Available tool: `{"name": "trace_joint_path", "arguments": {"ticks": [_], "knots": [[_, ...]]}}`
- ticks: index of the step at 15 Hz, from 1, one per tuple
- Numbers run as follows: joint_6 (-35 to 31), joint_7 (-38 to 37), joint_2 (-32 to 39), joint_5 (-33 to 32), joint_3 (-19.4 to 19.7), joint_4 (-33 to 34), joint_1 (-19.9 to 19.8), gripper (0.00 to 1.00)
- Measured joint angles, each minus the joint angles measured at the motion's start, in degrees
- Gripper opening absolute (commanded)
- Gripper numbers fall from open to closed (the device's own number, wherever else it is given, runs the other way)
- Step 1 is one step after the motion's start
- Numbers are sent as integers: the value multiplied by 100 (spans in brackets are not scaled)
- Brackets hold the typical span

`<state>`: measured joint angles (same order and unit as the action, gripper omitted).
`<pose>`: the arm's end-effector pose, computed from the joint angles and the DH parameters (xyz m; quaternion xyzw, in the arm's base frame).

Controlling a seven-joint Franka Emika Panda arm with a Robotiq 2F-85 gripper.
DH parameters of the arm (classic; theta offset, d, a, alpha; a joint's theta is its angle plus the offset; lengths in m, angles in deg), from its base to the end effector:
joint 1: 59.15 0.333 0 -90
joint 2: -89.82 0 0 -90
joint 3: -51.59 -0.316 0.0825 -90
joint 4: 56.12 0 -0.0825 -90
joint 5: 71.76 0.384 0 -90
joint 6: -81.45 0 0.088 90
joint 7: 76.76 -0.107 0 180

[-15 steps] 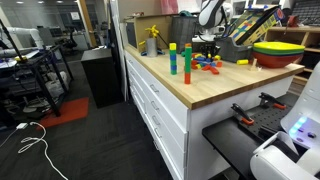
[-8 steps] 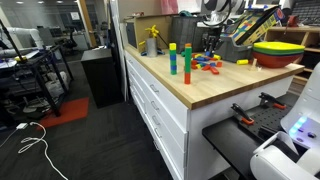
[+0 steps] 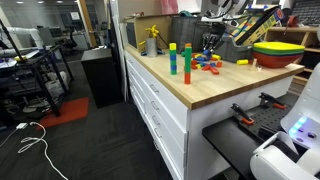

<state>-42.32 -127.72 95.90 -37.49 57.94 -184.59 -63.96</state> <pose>0.5129 -0.0781 0.3113 -0.7201 0.6511 0.1590 0.1795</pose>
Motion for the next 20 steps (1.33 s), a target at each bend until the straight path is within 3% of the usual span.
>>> {"name": "trace_joint_path", "arguments": {"ticks": [9, 20], "knots": [[250, 969, 39, 1472, 25, -535, -155, 8], [820, 1398, 294, 1988, 71, -954, -170, 8]]}}
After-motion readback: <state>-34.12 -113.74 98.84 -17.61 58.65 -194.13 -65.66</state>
